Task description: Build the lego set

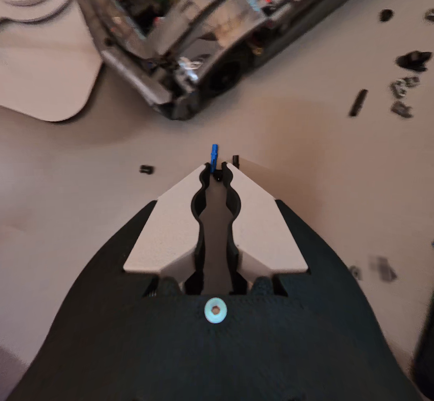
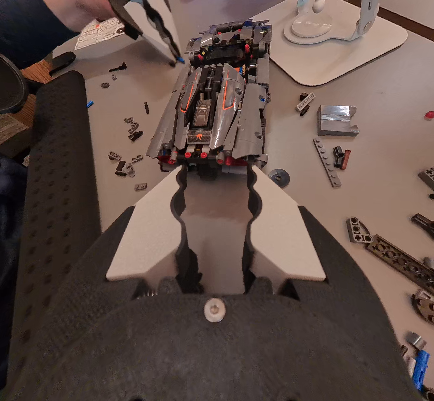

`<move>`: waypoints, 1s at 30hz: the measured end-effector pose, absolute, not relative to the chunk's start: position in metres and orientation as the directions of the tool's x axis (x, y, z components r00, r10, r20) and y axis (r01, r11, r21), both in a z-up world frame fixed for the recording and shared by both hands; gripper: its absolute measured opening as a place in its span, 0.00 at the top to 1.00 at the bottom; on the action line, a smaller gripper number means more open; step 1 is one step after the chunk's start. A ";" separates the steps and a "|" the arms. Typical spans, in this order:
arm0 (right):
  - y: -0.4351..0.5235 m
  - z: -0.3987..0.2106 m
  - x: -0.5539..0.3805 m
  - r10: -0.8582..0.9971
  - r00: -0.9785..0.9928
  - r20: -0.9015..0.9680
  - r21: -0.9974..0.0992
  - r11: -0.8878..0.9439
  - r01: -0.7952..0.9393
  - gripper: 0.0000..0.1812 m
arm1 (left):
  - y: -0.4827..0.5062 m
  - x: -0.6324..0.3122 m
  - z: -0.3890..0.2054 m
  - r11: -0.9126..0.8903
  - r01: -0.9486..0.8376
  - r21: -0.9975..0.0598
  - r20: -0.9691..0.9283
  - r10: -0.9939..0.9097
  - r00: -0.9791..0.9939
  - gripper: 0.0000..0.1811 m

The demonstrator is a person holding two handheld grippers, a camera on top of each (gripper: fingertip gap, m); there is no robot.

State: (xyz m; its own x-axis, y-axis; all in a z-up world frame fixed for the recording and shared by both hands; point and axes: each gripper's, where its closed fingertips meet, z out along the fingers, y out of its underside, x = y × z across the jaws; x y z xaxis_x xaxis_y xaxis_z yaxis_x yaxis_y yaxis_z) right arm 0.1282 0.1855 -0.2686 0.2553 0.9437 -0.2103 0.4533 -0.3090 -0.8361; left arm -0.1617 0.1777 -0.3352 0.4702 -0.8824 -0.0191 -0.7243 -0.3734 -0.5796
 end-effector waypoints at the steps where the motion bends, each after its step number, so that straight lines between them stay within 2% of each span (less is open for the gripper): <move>1: 0.185 -0.268 0.128 0.944 0.254 -0.211 -0.836 -0.309 0.453 0.73 | 0.169 -0.157 -0.335 -0.362 -0.730 -0.579 -0.017 -0.890 0.455 0.96; 9: 0.183 -0.272 0.127 0.946 0.251 -0.207 -0.828 -0.306 0.470 0.73 | 0.098 -0.092 -0.335 -0.266 -0.765 -0.586 0.024 -0.950 0.311 0.94; 11: 0.183 -0.271 0.127 0.946 0.250 -0.204 -0.830 -0.303 0.468 0.73 | 0.097 -0.085 -0.327 -0.256 -0.742 -0.620 0.015 -0.949 0.315 0.78; 12: 0.183 -0.271 0.127 0.946 0.251 -0.204 -0.831 -0.303 0.466 0.73 | 0.106 -0.089 -0.320 -0.276 -0.717 -0.640 0.011 -0.937 0.350 0.74; 15: 0.183 -0.269 0.128 0.947 0.250 -0.204 -0.835 -0.301 0.460 0.73 | 0.156 -0.125 -0.300 -0.315 -0.653 -0.689 -0.083 -0.861 0.502 0.77; 19: 0.183 -0.270 0.128 0.948 0.251 -0.195 -0.834 -0.295 0.467 0.73 | 0.214 -0.174 -0.311 -0.372 -0.691 -0.620 -0.214 -0.767 0.605 0.78; 23: 0.183 -0.271 0.130 0.948 0.253 -0.193 -0.832 -0.295 0.470 0.73 | 0.231 -0.179 -0.331 -0.390 -0.726 -0.566 -0.208 -0.785 0.584 0.82; 26: 0.183 -0.271 0.131 0.948 0.252 -0.195 -0.832 -0.296 0.469 0.73 | 0.234 -0.177 -0.334 -0.403 -0.717 -0.569 -0.186 -0.786 0.589 0.96; 30: 0.182 -0.270 0.131 0.951 0.244 -0.191 -0.834 -0.288 0.471 0.73 | 0.218 -0.166 -0.335 -0.386 -0.715 -0.583 -0.157 -0.810 0.565 0.96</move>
